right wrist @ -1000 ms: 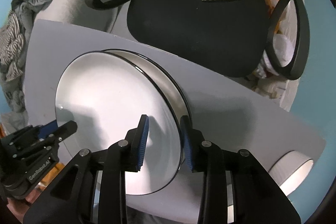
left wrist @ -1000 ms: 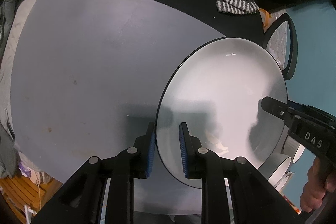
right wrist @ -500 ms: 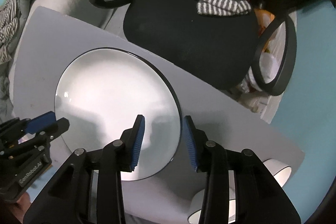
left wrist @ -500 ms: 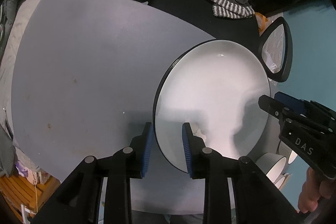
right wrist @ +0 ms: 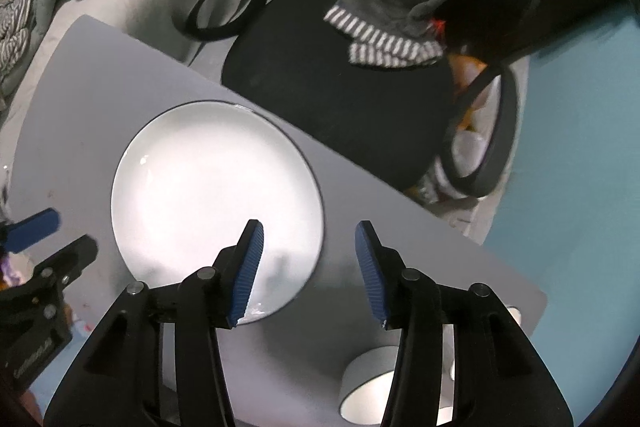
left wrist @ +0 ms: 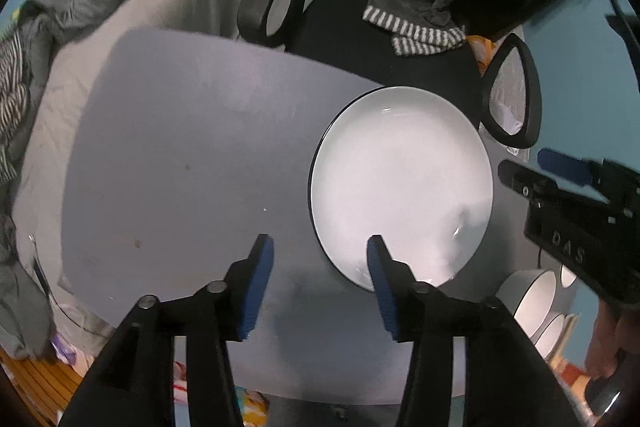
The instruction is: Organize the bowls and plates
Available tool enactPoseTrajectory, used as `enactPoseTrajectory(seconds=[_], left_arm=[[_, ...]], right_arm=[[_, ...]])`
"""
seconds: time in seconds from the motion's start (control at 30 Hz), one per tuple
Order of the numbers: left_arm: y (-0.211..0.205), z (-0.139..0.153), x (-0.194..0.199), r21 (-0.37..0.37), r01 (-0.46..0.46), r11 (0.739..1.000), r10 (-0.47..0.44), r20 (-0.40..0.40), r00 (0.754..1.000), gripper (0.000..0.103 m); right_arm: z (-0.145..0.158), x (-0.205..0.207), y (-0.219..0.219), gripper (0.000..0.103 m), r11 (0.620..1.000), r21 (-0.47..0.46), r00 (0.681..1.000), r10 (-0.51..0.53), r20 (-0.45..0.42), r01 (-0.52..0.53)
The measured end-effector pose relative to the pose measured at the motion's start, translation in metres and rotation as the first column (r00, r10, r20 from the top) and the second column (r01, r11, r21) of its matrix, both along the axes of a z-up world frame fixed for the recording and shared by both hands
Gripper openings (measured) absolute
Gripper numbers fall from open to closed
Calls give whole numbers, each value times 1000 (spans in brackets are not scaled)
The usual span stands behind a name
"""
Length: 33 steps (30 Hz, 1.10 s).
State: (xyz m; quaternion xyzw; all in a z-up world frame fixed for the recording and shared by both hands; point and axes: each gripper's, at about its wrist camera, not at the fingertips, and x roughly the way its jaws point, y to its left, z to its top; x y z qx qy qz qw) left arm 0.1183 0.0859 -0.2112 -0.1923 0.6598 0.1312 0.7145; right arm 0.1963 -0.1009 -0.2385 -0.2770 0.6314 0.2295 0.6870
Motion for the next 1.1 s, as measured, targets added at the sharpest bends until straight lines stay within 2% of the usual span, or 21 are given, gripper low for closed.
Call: enactPoseTrajectory(seconds=[0.13, 0.23, 0.43, 0.67, 1.1], left_arm=[[-8, 15, -11, 39, 34, 999, -36, 32, 999, 53], [-10, 21, -20, 28, 32, 999, -33, 50, 998, 58], [-21, 30, -42, 9, 36, 999, -37, 76, 996, 58], [-37, 48, -66, 42, 108, 993, -112, 105, 988, 61], [-57, 83, -106, 48, 147, 988, -153, 195, 969, 63]], right_arm=[[16, -11, -4, 52, 1000, 1, 998, -5, 66, 5], [25, -16, -11, 54, 1000, 12, 996, -22, 85, 21], [41, -33, -26, 62, 998, 23, 990, -58, 126, 55], [58, -58, -44, 63, 996, 41, 985, -89, 145, 83], [90, -109, -100, 63, 983, 66, 967, -179, 181, 169]])
